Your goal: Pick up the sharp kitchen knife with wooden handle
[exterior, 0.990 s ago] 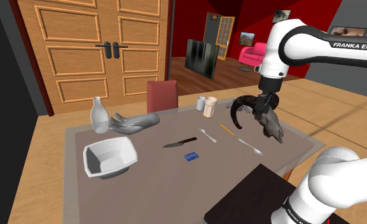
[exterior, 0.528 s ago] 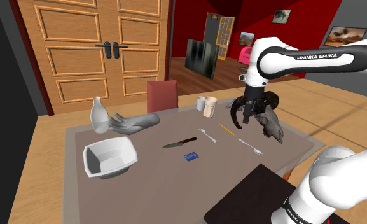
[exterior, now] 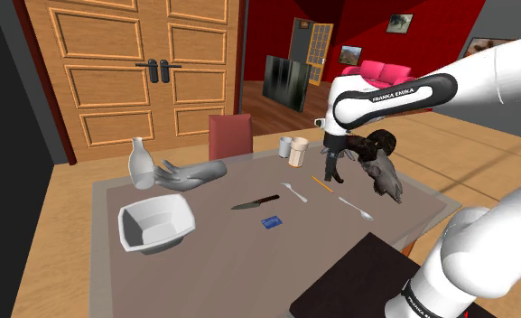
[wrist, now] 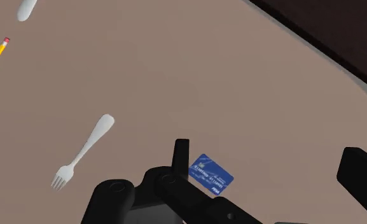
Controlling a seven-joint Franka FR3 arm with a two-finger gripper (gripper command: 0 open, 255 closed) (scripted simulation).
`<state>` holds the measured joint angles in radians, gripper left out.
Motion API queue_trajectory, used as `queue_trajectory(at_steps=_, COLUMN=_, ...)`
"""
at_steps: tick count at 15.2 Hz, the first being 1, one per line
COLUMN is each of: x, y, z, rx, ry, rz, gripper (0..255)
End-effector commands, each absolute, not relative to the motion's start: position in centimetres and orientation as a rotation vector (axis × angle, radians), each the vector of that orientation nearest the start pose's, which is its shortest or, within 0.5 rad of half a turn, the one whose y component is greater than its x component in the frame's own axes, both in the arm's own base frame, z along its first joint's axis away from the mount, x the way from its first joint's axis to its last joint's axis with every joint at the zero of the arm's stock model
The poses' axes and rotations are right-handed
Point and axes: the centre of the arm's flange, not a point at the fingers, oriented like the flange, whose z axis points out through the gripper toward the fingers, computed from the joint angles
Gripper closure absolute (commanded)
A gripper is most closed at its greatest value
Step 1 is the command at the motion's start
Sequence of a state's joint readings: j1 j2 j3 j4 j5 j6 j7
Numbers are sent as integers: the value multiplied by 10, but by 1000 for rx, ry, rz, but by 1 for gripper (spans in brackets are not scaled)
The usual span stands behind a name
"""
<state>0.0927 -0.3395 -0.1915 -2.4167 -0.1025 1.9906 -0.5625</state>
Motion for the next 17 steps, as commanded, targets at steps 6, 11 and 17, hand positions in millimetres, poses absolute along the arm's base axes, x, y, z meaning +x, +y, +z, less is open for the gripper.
queue_trajectory(at_steps=6, x=492, y=-48, z=363, rx=-2948, ry=-1101, rz=132, gripper=0)
queue_trajectory(at_steps=11, x=539, y=-38, z=320, rx=-2873, ry=-1300, rz=121, gripper=0)
queue_trajectory(at_steps=17, x=594, y=-18, z=269, rx=-2766, ry=-1532, rz=107, gripper=0)
